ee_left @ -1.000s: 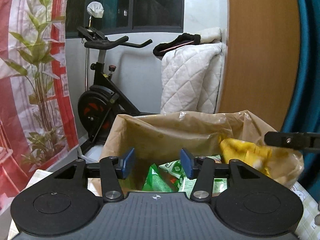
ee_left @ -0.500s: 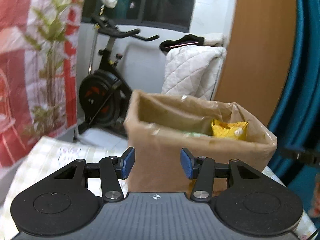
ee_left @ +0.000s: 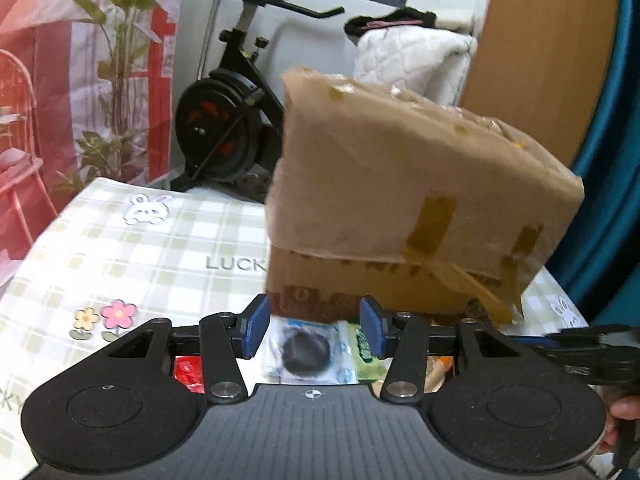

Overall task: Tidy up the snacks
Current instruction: 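Move both tools back to the snacks beside the box, then grasp the dark round cookie pack with the left tool while the right tool grasps a small clear snack packet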

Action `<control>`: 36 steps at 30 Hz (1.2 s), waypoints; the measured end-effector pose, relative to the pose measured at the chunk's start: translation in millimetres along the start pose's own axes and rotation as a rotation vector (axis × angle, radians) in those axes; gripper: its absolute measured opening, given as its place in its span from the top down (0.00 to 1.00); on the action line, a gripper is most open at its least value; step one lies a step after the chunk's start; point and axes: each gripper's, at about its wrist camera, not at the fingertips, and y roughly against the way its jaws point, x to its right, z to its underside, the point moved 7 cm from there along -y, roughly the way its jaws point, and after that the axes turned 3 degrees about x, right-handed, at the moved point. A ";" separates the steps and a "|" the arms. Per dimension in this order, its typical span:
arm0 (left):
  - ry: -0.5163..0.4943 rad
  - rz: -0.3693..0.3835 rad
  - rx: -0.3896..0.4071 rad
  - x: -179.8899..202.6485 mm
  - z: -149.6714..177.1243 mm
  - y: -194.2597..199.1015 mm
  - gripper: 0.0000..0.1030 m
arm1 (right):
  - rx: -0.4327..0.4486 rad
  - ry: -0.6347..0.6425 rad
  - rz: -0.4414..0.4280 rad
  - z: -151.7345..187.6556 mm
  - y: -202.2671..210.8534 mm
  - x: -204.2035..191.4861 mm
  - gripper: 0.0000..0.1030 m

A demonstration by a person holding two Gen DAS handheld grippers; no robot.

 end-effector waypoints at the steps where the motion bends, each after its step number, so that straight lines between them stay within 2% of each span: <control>1: -0.005 0.002 -0.002 1.3 0.6 -1.0 0.50 | -0.009 -0.011 0.008 -0.8 -6.6 -1.7 0.90; 5: -0.009 0.014 -0.007 2.4 5.0 -2.1 0.50 | -0.037 -0.010 0.026 -5.7 -27.5 -11.3 0.92; 10: 0.014 0.013 -0.027 -2.0 17.1 -4.6 0.50 | -0.085 0.063 -0.003 -3.3 -48.0 -31.1 0.92; 12: 0.023 0.008 -0.032 -3.4 20.5 -6.0 0.50 | -0.071 0.074 -0.011 -5.0 -49.3 -32.6 0.91; 21: 0.067 0.010 -0.050 -10.6 33.6 -11.8 0.50 | -0.058 0.179 0.100 -14.9 -31.9 10.0 0.82; 26: 0.052 0.009 -0.058 -8.2 39.1 -13.3 0.50 | -0.032 0.203 0.098 -21.3 -36.7 15.6 0.79; 31: 0.054 -0.001 -0.060 -13.8 41.8 -11.9 0.50 | -0.068 0.191 0.077 -16.5 -53.8 19.3 0.77; 36: 0.060 -0.001 -0.069 -16.8 45.5 -12.6 0.50 | -0.058 0.098 0.044 -12.3 -45.0 31.2 0.75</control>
